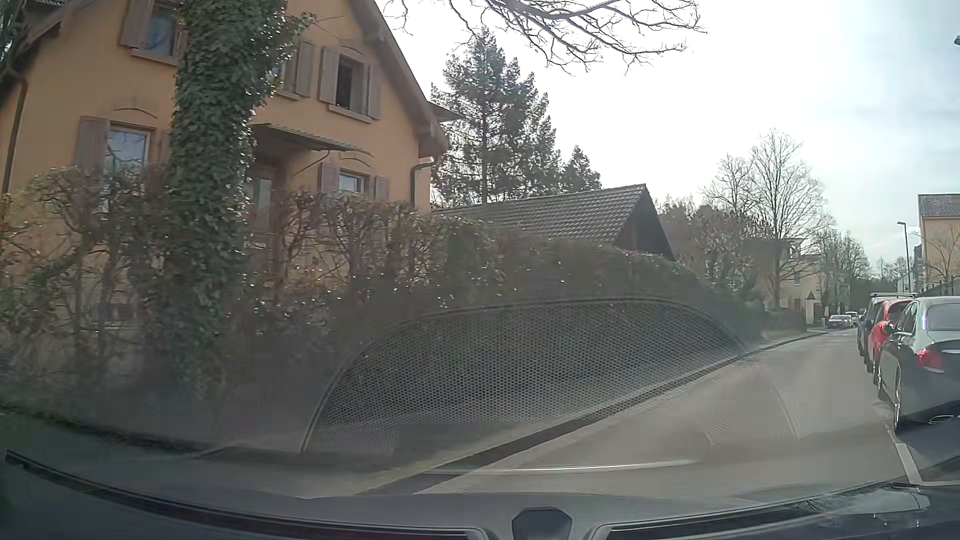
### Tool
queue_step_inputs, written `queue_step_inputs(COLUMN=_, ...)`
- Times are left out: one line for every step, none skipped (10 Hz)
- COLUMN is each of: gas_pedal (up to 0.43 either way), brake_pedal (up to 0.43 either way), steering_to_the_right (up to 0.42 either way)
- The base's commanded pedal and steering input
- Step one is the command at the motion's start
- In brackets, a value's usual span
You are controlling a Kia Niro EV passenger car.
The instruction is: Follow the waypoints while adhering to traffic rules and regulations
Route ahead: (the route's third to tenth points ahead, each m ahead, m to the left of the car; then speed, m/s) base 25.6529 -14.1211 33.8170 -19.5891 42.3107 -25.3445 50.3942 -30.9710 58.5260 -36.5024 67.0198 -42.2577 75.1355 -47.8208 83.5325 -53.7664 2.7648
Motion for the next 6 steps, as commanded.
queue_step_inputs(gas_pedal=0.197, brake_pedal=0.0, steering_to_the_right=0.379)
queue_step_inputs(gas_pedal=0.209, brake_pedal=0.0, steering_to_the_right=0.369)
queue_step_inputs(gas_pedal=0.209, brake_pedal=0.0, steering_to_the_right=0.358)
queue_step_inputs(gas_pedal=0.22, brake_pedal=0.0, steering_to_the_right=0.346)
queue_step_inputs(gas_pedal=0.22, brake_pedal=0.0, steering_to_the_right=0.326)
queue_step_inputs(gas_pedal=0.22, brake_pedal=0.0, steering_to_the_right=0.313)
